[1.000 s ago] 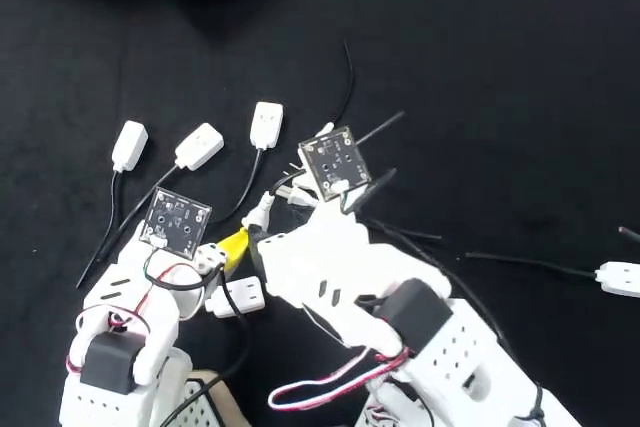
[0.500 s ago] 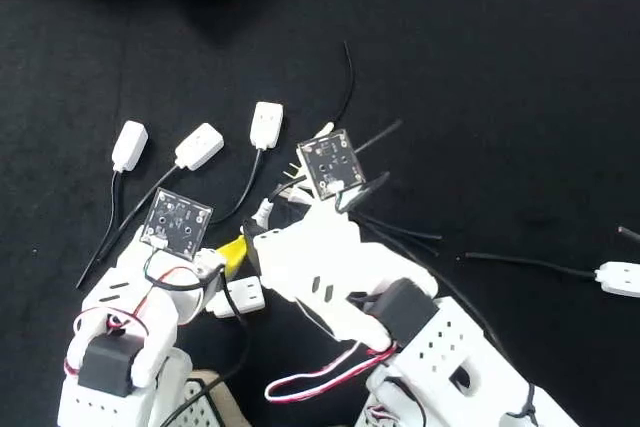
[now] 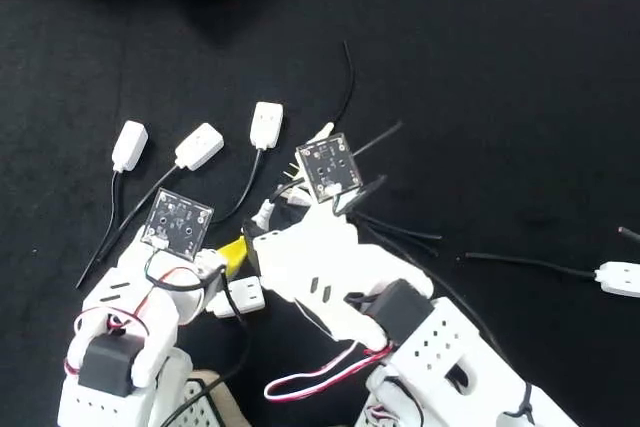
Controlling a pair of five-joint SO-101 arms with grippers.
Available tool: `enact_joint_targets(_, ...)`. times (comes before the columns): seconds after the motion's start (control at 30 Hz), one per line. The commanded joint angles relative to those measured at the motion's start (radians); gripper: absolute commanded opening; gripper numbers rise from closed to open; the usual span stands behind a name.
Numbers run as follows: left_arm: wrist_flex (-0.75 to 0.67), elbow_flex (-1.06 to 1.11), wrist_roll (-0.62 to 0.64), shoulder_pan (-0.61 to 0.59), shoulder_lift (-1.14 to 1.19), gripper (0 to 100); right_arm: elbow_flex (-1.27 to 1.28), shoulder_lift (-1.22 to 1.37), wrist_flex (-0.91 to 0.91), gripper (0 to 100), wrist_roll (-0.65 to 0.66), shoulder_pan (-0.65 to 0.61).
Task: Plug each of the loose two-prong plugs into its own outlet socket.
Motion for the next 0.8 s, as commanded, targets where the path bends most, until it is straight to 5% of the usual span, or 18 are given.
enact_joint_targets(0.0,0.058,-0.108,0.011,0.012,-0.005,28,0.028,-0.002,-0.08,18.7,-0.011,0.017)
enact_joint_targets(0.4,0.069,-0.117,0.011,0.012,-0.005,28,0.028,-0.01,-0.092,4.7,-0.005,0.017)
enact_joint_targets(0.77,0.005,-0.054,-0.028,0.012,-0.005,28,-0.051,-0.005,0.038,4.6,-0.002,0.011)
